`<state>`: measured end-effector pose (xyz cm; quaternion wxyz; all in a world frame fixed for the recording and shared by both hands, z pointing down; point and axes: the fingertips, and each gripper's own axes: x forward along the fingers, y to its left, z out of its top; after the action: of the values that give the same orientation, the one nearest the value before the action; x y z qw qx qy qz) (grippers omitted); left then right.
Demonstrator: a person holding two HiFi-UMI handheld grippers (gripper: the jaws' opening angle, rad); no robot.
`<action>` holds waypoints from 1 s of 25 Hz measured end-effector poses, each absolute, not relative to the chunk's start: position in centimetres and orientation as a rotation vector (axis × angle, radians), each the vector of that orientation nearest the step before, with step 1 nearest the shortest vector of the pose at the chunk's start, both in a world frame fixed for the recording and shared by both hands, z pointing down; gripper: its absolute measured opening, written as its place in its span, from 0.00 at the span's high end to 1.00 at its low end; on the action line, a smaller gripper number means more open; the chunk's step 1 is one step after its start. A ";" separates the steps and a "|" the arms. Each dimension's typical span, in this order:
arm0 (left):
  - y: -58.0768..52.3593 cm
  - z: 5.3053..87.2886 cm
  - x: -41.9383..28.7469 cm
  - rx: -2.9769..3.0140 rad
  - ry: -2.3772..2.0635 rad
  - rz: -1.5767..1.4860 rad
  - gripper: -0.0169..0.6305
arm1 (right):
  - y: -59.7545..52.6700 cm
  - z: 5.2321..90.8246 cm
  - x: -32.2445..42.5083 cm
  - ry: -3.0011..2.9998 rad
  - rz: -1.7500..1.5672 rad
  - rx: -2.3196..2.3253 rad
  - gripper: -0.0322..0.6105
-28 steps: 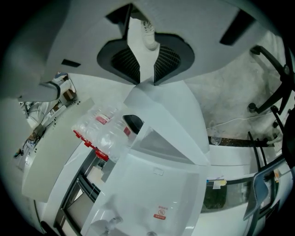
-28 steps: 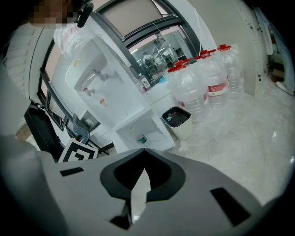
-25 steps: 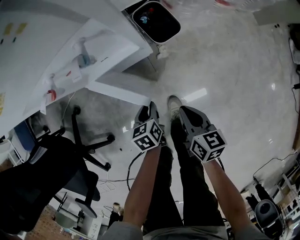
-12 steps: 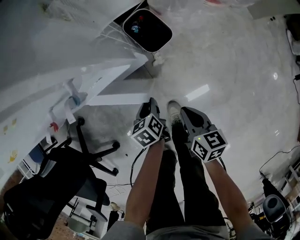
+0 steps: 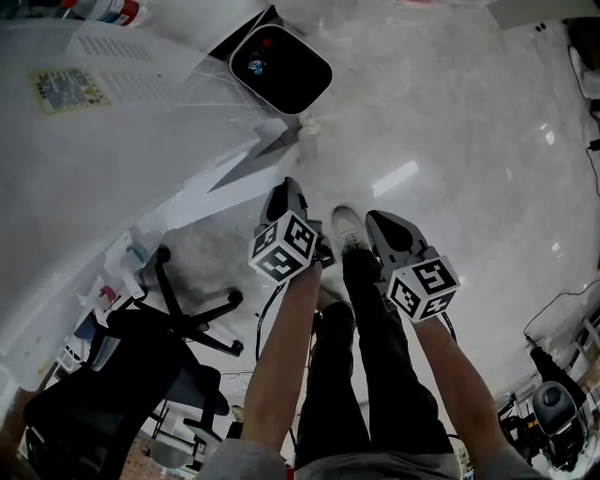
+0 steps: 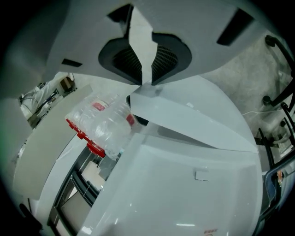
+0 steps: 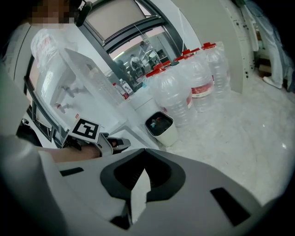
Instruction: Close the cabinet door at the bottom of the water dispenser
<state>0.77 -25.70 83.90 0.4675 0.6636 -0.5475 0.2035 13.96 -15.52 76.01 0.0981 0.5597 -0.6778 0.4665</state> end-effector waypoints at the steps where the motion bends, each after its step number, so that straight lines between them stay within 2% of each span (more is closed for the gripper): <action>1: -26.2 83.9 0.9 1.630 -1.347 0.500 0.86 | -15.5 76.1 14.1 -1.999 1.385 1.659 0.94; 18: -31.2 85.3 1.4 1.635 -1.358 0.495 0.95 | -19.5 76.8 15.6 -1.987 1.401 1.678 0.94; 25: -33.2 85.6 1.5 1.645 -1.367 0.487 0.96 | -20.4 77.2 16.3 -1.969 1.410 1.689 0.94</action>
<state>1.46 -33.22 85.56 0.4566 0.6672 -0.5544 0.1977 16.32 -20.37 77.24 0.0945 0.5694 -0.6639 0.4755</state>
